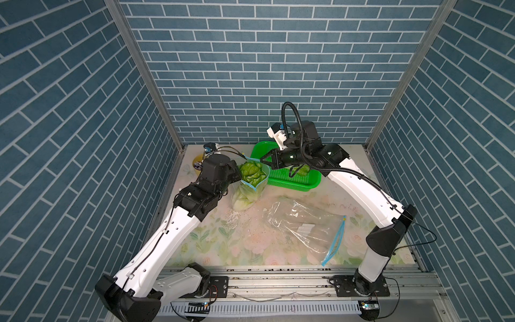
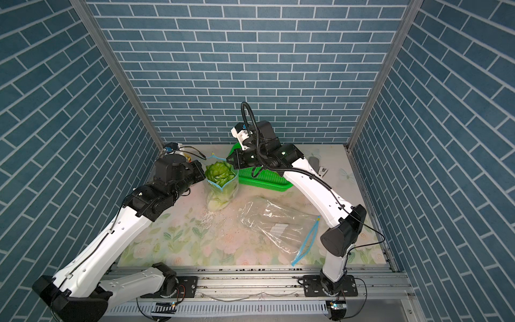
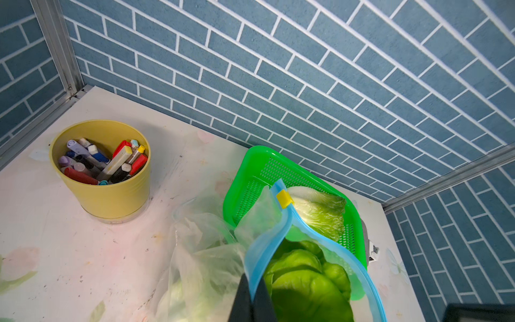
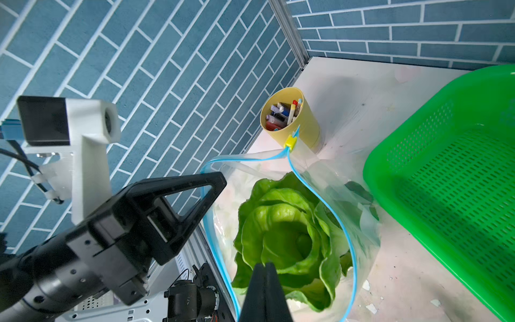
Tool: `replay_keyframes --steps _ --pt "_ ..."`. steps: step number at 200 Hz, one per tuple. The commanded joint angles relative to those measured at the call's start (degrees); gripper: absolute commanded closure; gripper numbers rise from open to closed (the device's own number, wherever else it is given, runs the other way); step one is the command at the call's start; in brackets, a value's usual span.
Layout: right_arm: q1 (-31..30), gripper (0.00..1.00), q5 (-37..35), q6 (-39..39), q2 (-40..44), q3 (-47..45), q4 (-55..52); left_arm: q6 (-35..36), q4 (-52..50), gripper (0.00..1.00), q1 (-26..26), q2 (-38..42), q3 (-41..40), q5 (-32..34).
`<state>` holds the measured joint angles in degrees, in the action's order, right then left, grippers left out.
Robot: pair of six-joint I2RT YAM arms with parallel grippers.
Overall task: Put the chinese cabbages into a zipper bag and zip it
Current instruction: Adjust the zipper food storage bag at the center of the board.
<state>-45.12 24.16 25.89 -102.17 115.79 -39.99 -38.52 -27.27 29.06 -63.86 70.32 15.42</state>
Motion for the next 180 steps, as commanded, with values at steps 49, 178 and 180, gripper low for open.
replay_keyframes --steps 49,178,180 --pt "-0.5 0.73 -14.3 -3.5 -0.1 0.5 -11.9 -3.4 3.0 1.00 -1.6 0.8 -3.7 -0.2" --pt "-1.2 0.96 -12.7 -4.2 -6.1 1.4 -10.8 -2.0 2.8 1.00 -1.6 -0.4 -2.7 -2.5" --pt "-1.2 0.96 -12.7 -4.4 -6.1 1.7 -10.8 -1.9 2.6 1.00 -1.6 -0.5 -2.6 -2.6"
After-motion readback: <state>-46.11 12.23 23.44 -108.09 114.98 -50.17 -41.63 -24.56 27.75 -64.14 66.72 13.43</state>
